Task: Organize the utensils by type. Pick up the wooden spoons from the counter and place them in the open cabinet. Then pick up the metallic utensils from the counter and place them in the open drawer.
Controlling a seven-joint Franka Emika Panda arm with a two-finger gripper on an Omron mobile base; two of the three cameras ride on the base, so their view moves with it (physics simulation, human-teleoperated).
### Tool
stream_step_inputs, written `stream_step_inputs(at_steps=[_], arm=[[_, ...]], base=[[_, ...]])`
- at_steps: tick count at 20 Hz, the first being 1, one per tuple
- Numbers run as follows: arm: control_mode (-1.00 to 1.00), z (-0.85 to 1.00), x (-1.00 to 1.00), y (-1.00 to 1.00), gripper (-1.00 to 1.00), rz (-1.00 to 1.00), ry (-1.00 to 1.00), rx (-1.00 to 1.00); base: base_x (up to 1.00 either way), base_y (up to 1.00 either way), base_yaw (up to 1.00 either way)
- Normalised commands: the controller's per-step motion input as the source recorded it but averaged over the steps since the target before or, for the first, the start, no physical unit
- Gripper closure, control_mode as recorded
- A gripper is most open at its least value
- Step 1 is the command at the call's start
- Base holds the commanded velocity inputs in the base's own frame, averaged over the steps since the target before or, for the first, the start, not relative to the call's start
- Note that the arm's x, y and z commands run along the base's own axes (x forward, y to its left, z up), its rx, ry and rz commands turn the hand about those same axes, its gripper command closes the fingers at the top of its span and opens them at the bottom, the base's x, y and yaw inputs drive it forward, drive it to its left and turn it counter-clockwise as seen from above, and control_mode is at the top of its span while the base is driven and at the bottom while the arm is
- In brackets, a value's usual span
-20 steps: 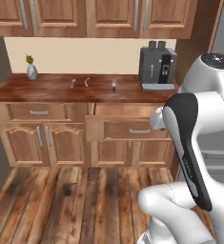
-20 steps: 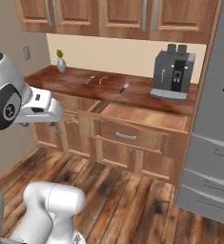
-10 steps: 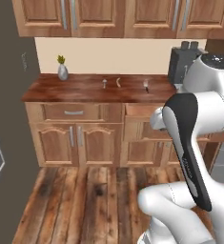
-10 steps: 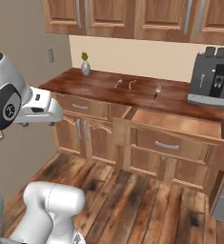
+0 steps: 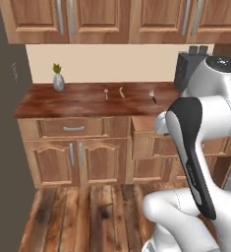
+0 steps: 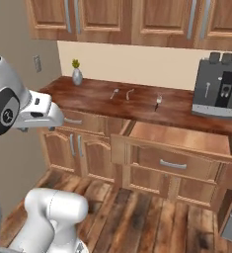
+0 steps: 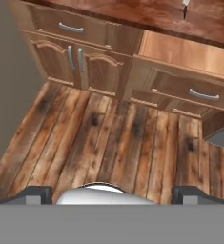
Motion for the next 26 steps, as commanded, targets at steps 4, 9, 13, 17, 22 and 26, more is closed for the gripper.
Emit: stream_step_inputs(at_steps=[4, 9, 13, 17, 22, 26], arm=[[1.0, 0.0, 0.0, 0.0, -1.0, 0.0, 0.0, 0.0], [1.0, 0.0, 0.0, 0.0, -1.0, 0.0, 0.0, 0.0], [1.0, 0.0, 0.0, 0.0, -1.0, 0.0, 0.0, 0.0], [1.0, 0.0, 0.0, 0.0, -1.0, 0.0, 0.0, 0.0], [1.0, 0.0, 0.0, 0.0, -1.0, 0.0, 0.0, 0.0], [1.0, 0.0, 0.0, 0.0, -1.0, 0.0, 0.0, 0.0]], base=[[0.73, -0.12, -0.35], [0.61, 0.18, -0.09], [0.51, 0.73, 0.0], [0.57, 0.6, -0.01], [0.52, 0.51, -0.06], [0.41, 0.43, -0.07]])
